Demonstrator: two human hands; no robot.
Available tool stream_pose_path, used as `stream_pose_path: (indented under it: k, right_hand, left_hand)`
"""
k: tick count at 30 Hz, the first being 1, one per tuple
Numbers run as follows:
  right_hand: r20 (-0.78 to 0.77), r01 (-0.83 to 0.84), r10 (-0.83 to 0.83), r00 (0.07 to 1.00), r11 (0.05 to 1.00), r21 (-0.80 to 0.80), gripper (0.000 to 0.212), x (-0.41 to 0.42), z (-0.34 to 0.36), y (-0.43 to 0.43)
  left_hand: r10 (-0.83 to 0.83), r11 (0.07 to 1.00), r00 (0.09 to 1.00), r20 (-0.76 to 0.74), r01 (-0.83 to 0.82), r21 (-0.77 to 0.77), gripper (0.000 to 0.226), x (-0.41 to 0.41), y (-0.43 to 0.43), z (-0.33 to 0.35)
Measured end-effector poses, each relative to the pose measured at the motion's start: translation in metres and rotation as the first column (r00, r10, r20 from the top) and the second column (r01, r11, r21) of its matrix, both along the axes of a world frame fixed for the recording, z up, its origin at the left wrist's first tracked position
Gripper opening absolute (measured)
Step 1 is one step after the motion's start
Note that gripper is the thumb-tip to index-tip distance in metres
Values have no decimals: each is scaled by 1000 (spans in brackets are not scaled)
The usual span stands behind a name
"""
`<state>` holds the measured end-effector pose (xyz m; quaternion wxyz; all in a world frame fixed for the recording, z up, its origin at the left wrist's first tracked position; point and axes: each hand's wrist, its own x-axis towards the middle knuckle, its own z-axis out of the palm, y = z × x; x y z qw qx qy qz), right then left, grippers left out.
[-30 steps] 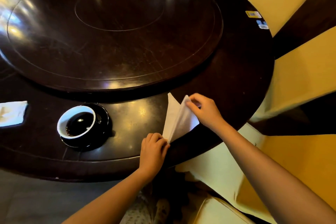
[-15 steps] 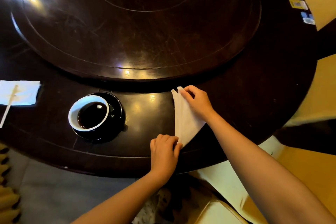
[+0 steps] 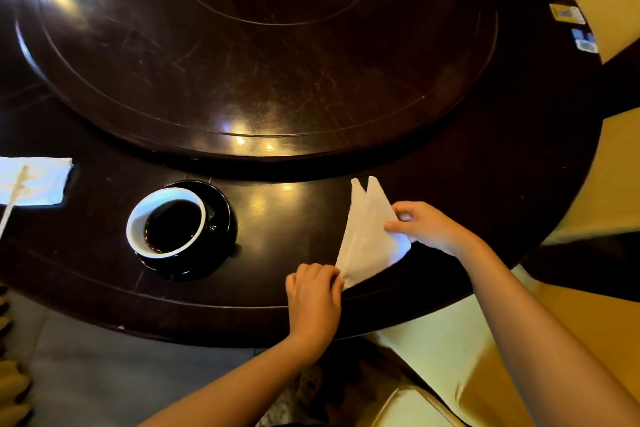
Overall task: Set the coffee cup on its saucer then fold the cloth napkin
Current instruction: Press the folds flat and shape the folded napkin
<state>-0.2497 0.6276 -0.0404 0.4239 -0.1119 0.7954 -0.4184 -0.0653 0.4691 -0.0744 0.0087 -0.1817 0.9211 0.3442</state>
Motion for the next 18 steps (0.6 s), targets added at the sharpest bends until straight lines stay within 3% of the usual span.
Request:
stream_pose_path:
  k: [4,7,10,14,18]
  right_hand:
    - [75,80,-76,994,995,-54,11,24,3,22]
    - [-173,168,-173,970,985,-43,16,40,-4,17]
    - [-432,257,-227,873,966,13,32,54,-20,3]
    - [-530,404,-368,764,913,-51,34,67,-30,-10]
    - [-639,439,-280,716,893,101,18,68,-36,-20]
  left_hand:
    - [7,1000,1000,-10,-6,22,13,6,0,-1]
    - [31,999,999,-9,-30,19,12,11,1,-1]
    - [59,998,998,5,-59,13,10,11,3,-1]
    - [9,999,1000,-6,-9,-53,11,11,4,-4]
    - [-15,989,1000,-24,11,-147,18,9,7,-7]
